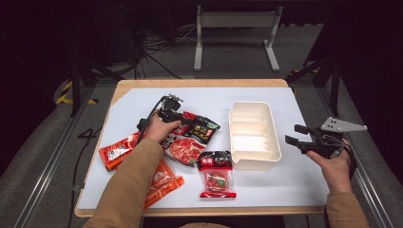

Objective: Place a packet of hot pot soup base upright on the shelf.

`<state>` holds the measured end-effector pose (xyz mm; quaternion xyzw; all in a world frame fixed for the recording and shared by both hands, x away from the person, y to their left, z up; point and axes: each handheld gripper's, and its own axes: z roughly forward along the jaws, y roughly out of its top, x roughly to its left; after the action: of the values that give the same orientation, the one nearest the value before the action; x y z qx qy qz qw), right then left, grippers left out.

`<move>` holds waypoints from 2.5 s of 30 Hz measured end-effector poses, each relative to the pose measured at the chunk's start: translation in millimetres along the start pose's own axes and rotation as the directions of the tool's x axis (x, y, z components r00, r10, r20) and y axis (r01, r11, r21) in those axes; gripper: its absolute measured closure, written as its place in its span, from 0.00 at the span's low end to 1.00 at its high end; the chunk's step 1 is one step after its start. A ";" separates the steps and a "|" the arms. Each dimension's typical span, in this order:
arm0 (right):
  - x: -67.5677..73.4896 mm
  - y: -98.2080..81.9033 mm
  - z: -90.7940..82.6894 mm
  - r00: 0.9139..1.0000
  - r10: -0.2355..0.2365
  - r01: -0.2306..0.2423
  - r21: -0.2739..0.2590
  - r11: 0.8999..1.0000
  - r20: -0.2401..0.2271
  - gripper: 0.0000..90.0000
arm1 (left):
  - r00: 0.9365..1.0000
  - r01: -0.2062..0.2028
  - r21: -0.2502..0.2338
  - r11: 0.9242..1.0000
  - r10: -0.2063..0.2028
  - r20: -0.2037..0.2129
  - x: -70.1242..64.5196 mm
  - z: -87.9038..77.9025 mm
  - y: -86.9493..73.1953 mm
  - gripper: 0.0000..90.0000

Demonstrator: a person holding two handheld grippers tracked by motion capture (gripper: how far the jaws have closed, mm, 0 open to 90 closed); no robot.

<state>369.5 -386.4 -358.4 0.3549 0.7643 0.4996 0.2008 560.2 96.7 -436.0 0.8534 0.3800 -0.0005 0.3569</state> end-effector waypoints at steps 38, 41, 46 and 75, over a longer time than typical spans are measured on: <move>-1.7 6.0 0.9 0.999 0.024 -0.025 -0.021 0.999 -0.024 0.42 | 0.998 -0.018 -0.171 0.985 0.009 -0.054 -28.2 -71.2 9.5 0.97; -1.4 7.6 -0.2 0.999 0.024 -0.025 -0.026 0.999 -0.036 0.45 | 0.999 -0.024 -0.200 0.979 0.015 -0.048 -35.6 -81.6 9.5 0.97; 1.9 12.6 -1.5 0.999 0.008 -0.009 -0.040 0.999 -0.038 0.46 | 0.998 -0.061 -0.261 0.963 0.051 -0.043 -48.8 -100.2 9.9 0.97; 41.1 56.7 26.0 0.985 -0.070 0.057 -0.085 0.995 -0.159 0.47 | 0.978 -0.195 -0.478 0.856 0.204 -0.035 -117.1 -161.8 4.2 0.97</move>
<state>378.7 -325.6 -316.0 0.2802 0.7685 0.5501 0.1681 435.9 117.5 -281.0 0.7732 0.2748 0.1231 0.5581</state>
